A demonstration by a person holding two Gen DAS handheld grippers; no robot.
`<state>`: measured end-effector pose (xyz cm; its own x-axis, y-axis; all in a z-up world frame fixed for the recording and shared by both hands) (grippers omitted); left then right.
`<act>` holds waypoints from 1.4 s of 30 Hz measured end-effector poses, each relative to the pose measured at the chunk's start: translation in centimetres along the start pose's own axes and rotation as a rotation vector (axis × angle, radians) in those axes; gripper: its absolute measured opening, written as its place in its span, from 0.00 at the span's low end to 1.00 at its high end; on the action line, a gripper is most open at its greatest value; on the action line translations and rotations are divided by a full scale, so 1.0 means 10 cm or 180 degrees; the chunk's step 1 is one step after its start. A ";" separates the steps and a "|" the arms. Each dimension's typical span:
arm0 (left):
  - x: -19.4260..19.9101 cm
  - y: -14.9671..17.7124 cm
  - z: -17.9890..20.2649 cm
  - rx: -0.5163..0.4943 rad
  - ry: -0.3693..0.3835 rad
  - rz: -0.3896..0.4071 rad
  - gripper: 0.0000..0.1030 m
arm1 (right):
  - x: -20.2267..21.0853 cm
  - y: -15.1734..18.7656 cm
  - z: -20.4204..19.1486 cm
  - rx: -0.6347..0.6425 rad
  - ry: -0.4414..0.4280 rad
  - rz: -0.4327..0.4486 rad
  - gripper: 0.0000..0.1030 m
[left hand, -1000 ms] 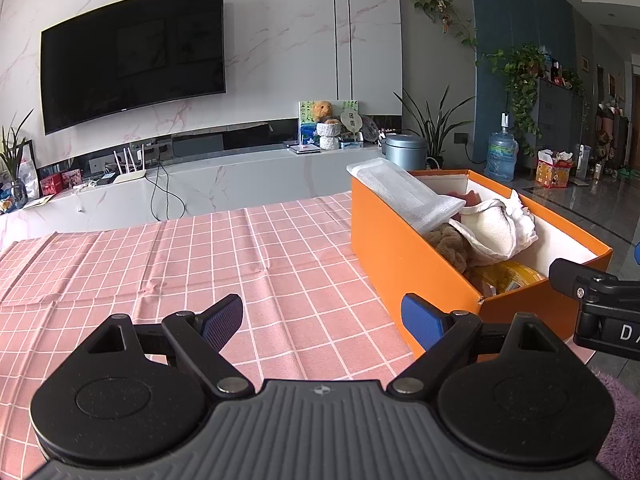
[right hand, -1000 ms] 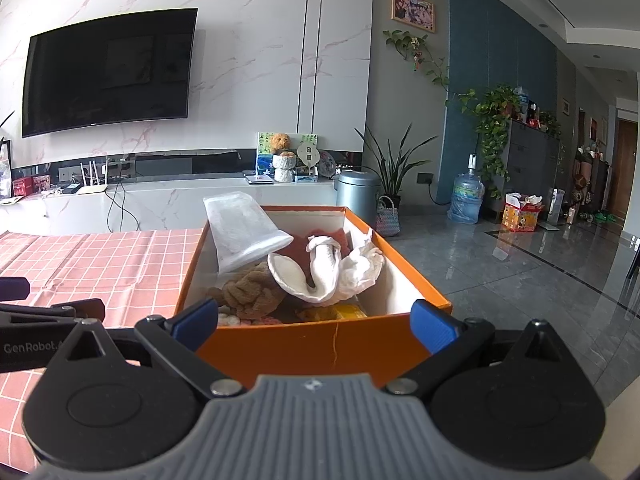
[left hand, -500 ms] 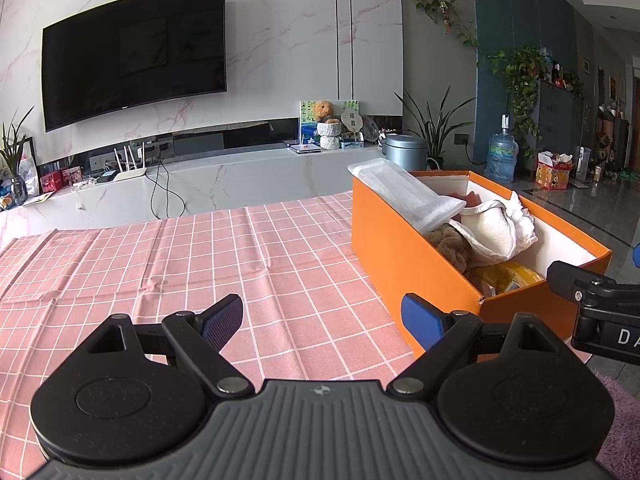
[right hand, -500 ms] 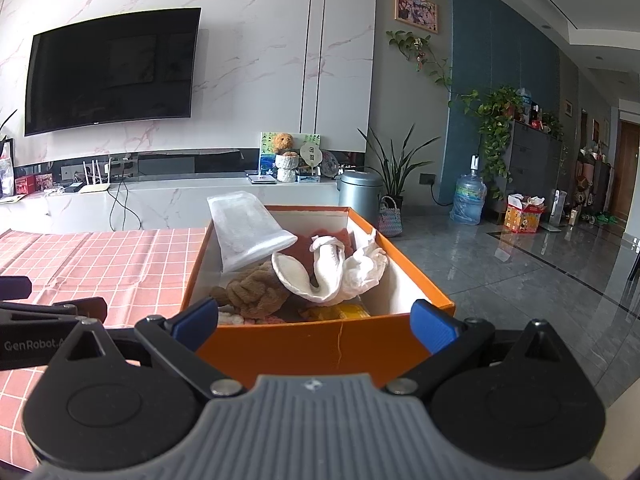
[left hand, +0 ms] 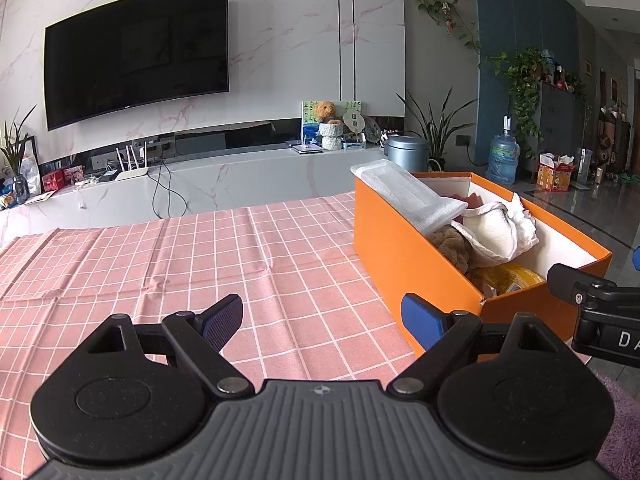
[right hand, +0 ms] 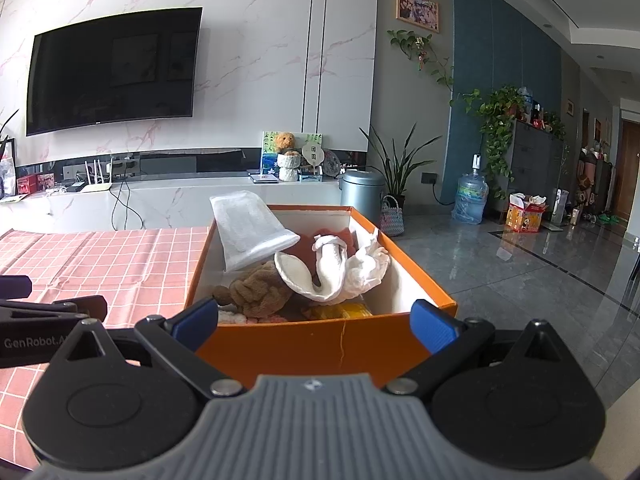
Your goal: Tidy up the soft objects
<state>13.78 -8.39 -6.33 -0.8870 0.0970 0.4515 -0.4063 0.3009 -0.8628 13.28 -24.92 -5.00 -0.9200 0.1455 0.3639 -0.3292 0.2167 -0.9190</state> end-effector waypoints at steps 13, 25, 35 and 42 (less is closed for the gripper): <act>0.01 0.00 0.00 0.0006 -0.0003 0.0003 1.00 | -0.01 0.00 0.00 0.0013 -0.0021 0.0011 0.97; 0.05 -0.02 -0.01 0.0011 -0.0010 0.0014 1.00 | 0.01 -0.01 0.01 0.0021 -0.0039 0.0023 0.97; 0.06 -0.03 0.00 0.0013 -0.0011 0.0018 1.00 | 0.02 -0.01 0.01 0.0021 -0.0045 0.0028 0.97; 0.09 -0.06 0.00 0.0012 -0.0004 0.0025 1.00 | 0.02 -0.01 0.01 0.0019 -0.0047 0.0031 0.97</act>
<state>13.22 -8.44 -5.37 -0.8904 0.0982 0.4444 -0.4001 0.2967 -0.8671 13.10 -24.97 -4.78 -0.9262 0.1334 0.3528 -0.3215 0.2096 -0.9234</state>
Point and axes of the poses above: each gripper's, at about its wrist camera, not at the fingertips, and x roughly against the way its jaws point, z to its right, y to its underside, the point moved 10 cm from there along -x, roughly the way its jaws point, and after that the axes turned 12 degrees about -x, right-handed, at the moved point
